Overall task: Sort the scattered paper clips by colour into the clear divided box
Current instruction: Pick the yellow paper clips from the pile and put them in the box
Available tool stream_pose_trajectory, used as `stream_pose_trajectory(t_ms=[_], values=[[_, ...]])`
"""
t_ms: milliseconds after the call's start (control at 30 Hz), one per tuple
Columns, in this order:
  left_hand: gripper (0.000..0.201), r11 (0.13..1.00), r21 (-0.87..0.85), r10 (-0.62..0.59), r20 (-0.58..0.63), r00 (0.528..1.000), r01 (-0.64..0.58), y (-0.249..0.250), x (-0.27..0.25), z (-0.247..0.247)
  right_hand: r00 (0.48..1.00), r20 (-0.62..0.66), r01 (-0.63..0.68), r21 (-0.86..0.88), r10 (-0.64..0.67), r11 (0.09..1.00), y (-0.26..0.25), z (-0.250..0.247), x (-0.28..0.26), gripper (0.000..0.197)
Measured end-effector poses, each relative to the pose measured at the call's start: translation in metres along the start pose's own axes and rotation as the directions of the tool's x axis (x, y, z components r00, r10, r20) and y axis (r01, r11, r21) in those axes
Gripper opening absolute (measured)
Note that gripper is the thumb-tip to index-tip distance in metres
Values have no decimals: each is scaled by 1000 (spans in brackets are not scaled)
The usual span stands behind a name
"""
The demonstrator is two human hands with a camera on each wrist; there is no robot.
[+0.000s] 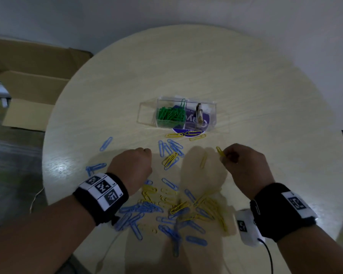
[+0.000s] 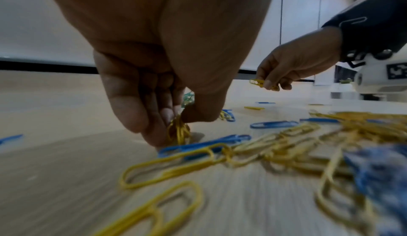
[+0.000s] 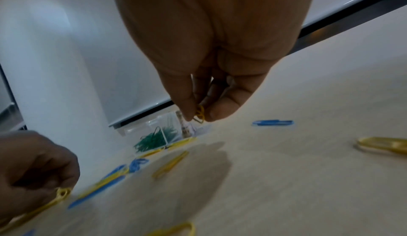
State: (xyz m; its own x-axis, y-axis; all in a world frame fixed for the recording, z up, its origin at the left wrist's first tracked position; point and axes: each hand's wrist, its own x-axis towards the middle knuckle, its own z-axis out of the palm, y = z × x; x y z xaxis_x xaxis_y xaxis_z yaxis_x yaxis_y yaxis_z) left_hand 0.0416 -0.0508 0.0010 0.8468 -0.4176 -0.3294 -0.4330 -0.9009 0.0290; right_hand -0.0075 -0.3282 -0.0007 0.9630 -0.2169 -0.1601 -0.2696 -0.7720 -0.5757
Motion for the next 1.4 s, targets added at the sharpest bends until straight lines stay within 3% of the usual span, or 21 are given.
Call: stream_pose_trajectory(t_ms=[67, 133, 200, 300, 467, 633, 767, 900, 1000, 1067, 1167, 1300, 1400], values=[[19, 986, -159, -53, -38, 998, 46, 1, 9, -11, 1000, -28, -4, 46, 6, 999, -3, -7, 3, 8], [17, 916, -386, -171, -128, 977, 109, 7, 23, -30, 998, -61, -12, 87, 17, 996, -5, -13, 6, 10], [14, 832, -545, -256, -221, 941, 99, 19, 42, -50, 996, -79, -25, 138, 36, 990, -7, -18, 10, 11], [13, 775, -630, -283, -275, 919, 49, 38, 78, -76, 995, -74, -57, 184, 71, 981, -11, -24, 18, 10], [21, 856, -514, -228, -283, 932, 53, 54, 120, -82, 995, -64, -58, 222, 74, 973, -18, -29, 31, 9], [23, 916, -401, -144, -284, 948, 19, 59, 127, -73, 997, -42, -57, 235, 69, 970, -29, -27, 48, 10], [28, 846, -533, -236, -396, 887, -13, 46, 110, -75, 998, -34, -39, 288, 51, 957, -45, -19, 70, 16], [24, 755, -655, -309, -406, 860, -38, 26, 70, -70, 1000, -17, -9, 250, 14, 968, -67, -7, 94, 13], [21, 779, -625, -302, -322, 897, 38, 11, 40, -48, 1000, -9, 12, 178, -10, 984, -75, -3, 101, 17], [22, 810, -577, -285, -236, 929, 103, 5, 29, -28, 996, -91, 36, 144, -23, 989, -69, -3, 93, 20], [25, 875, -484, -131, -206, 970, 15, 7, 24, -3, 977, -193, 105, 53, -93, 993, -47, 0, 67, 9], [26, 936, -305, 129, -175, 976, -178, 18, 11, 16, 971, 127, 207, -35, -201, 978, -20, 23, 29, 17], [31, 949, -263, 125, -194, 973, -175, 13, -4, 28, 931, 243, 305, -116, -271, 945, -7, 36, 9, 26]])
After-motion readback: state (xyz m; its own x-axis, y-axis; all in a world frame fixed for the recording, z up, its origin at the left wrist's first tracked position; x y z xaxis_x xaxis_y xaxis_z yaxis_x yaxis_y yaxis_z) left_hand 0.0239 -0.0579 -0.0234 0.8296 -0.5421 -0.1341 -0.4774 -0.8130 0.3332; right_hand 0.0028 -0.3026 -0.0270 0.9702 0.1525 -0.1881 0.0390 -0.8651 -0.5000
